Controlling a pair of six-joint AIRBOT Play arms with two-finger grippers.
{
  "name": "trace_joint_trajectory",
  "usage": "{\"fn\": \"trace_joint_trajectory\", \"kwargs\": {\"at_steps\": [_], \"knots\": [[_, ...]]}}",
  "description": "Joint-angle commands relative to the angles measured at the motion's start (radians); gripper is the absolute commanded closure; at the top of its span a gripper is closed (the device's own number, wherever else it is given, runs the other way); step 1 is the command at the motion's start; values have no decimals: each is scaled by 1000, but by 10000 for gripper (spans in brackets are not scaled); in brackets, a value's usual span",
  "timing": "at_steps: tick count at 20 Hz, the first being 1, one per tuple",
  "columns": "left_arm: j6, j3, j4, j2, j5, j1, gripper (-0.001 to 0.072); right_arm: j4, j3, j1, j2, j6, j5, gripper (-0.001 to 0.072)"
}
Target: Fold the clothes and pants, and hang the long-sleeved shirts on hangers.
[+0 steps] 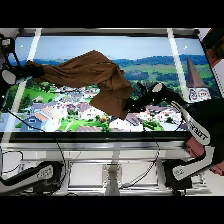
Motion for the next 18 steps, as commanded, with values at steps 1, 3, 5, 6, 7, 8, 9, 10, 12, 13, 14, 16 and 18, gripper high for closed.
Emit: {"fn": "trace_joint_trajectory", "kwargs": {"at_steps": [1, 3, 5, 6, 7, 8, 9, 10, 12, 13, 14, 16, 18], "knots": [[0, 0, 0, 0, 0, 1, 665, 20, -1, 19, -14, -13, -53, 420], [0, 0, 0, 0, 0, 1, 665, 18, 0, 34, -13, -34, -70, 700], [0, 0, -3, 0, 0, 1, 665, -9, 19, 31, -10, -84, -31, 700], [0, 0, -3, 1, 0, 1, 665, -71, 44, 24, 0, -90, 0, 700], [0, 1, -3, 3, 1, 1, 666, -154, 81, 15, 14, -89, 26, 701], [0, 2, -3, 6, 4, 1, 665, -237, 124, 3, 31, -87, 42, 701], [0, 2, 1, 9, 13, 2, 665, -334, 181, -17, 54, -66, 47, 701], [0, 2, 1, 12, 35, 1, 665, -425, 241, -39, 77, -49, 45, 702], [-1, 2, -1, 20, 97, 1, 665, -628, 381, -87, 127, -42, 30, 702], [-1, 2, -3, 31, 135, 1, 666, -729, 456, -111, 148, -42, 19, 701], [-3, 2, -3, 43, 174, 0, 666, -803, 527, -132, 163, -46, 0, 702], [-39, 3, -3, 81, 257, 0, 666, -830, 655, -186, 185, -54, -87, 702], [-57, 3, -3, 122, 309, 0, 666, -830, 757, -220, 196, -154, -105, 702]]}}
